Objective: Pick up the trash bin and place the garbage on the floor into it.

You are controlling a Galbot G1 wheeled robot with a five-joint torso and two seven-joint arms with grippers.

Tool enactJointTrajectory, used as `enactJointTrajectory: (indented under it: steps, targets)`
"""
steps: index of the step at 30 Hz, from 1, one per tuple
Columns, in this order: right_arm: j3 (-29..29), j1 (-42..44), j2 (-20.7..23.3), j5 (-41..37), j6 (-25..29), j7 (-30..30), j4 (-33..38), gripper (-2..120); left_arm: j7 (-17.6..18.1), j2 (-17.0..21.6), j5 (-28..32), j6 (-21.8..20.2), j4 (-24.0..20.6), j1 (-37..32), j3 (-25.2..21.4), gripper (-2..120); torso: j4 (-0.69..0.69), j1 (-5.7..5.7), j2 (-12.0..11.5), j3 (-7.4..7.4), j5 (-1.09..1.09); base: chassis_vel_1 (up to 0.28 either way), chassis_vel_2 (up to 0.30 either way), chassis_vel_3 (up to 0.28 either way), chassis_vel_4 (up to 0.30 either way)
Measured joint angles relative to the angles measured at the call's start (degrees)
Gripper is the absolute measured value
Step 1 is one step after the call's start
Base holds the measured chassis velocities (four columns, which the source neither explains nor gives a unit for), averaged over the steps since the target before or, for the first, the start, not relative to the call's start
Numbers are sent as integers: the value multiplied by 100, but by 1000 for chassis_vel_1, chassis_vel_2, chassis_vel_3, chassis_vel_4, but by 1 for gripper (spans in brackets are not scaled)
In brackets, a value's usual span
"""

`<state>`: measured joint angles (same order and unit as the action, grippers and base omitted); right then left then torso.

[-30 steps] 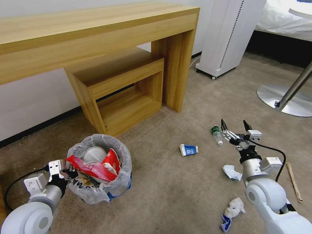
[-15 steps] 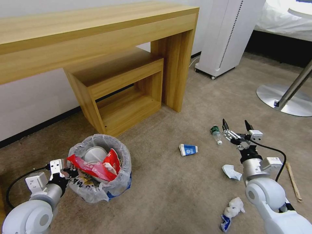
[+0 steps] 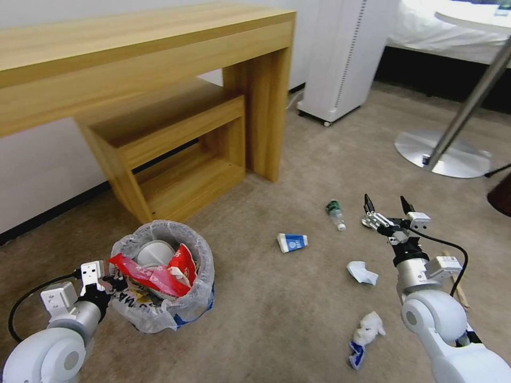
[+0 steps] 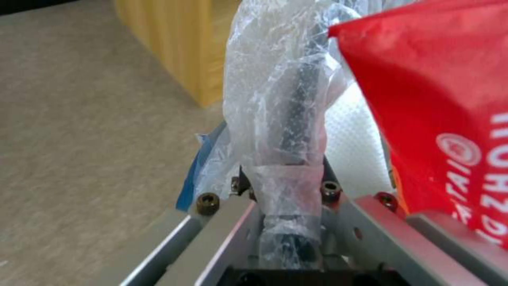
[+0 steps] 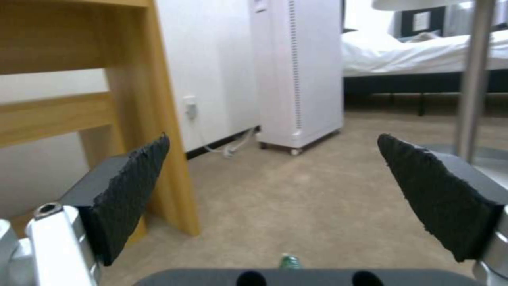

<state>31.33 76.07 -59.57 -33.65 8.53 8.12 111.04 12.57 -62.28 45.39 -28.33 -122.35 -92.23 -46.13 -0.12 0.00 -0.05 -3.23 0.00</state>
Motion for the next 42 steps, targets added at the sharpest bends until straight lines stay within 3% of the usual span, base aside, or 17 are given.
enactJointTrajectory:
  steps: [24, 42]
  targets:
    - [34, 16, -95, 78, 471, -337, -195, 100, 11, -67, 4, 0, 32, -39, -90, 1, 0, 0, 0, 0, 0, -39, -36, -36, -35]
    - [80, 150, -247, 232, 473, -457, -219, 100, 46, -25, 71, -10, 68, -9, -109, 1, 0, 0, 0, 0, 0, 0, 0, 0, 0]
